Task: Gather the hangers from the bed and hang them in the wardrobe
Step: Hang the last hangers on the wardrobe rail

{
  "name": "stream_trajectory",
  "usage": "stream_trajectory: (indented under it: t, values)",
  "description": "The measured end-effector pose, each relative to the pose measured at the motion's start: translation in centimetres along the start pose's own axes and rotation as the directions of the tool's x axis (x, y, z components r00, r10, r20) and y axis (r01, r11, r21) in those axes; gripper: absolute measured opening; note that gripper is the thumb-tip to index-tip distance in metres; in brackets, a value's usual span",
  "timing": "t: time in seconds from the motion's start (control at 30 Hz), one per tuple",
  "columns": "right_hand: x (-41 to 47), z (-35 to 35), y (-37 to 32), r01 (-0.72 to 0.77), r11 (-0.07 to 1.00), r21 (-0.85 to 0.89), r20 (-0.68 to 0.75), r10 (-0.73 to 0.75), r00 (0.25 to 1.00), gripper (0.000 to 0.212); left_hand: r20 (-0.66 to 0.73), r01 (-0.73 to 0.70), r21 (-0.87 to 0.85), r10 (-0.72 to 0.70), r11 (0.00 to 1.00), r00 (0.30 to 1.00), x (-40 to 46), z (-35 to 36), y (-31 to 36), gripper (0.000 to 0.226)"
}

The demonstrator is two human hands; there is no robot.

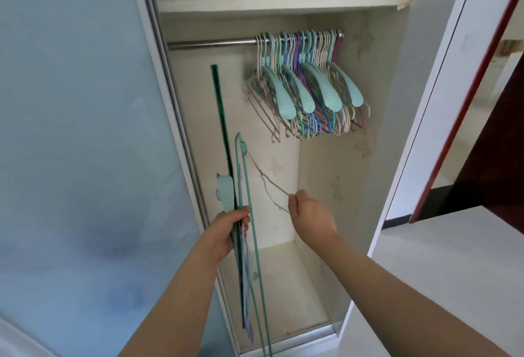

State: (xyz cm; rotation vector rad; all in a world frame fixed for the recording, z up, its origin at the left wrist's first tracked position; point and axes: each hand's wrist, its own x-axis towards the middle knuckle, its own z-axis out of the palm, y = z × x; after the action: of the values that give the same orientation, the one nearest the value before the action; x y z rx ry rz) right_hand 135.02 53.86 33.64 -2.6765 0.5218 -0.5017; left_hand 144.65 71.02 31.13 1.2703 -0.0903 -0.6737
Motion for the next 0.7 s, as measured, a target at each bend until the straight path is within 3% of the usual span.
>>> stream_trajectory:
  t: [0.17,0.3,0.53,0.7]
  values:
    - [5.1,-5.3,-5.1,0.121,0.917,0.38,-0.225,-0.035,0.974,0.028,-0.035,-0.054,-0.055,0.052,0.997,0.998,-0.3,0.5,2.2,0.011]
    - [9.3,-7.6,-7.2,0.213,0.812,0.544,-0.334,-0.024,0.942,0.032,-0.083,-0.077,-0.026,0.075,0.997,0.994,0.2,0.9,3.8,0.007]
    - [16.7,-8.5,-9.9,0.165,0.765,0.623,-0.213,-0.038,0.976,0.032,-0.14,-0.16,0.077,0.169,0.984,0.976,1.2,2.0,6.8,0.018]
    - [19.7,-9.0,-11.3,0.005,0.776,0.631,-0.022,0.011,1.0,0.037,-0.161,-0.131,0.061,0.139,0.99,0.977,1.9,2.1,7.6,0.019]
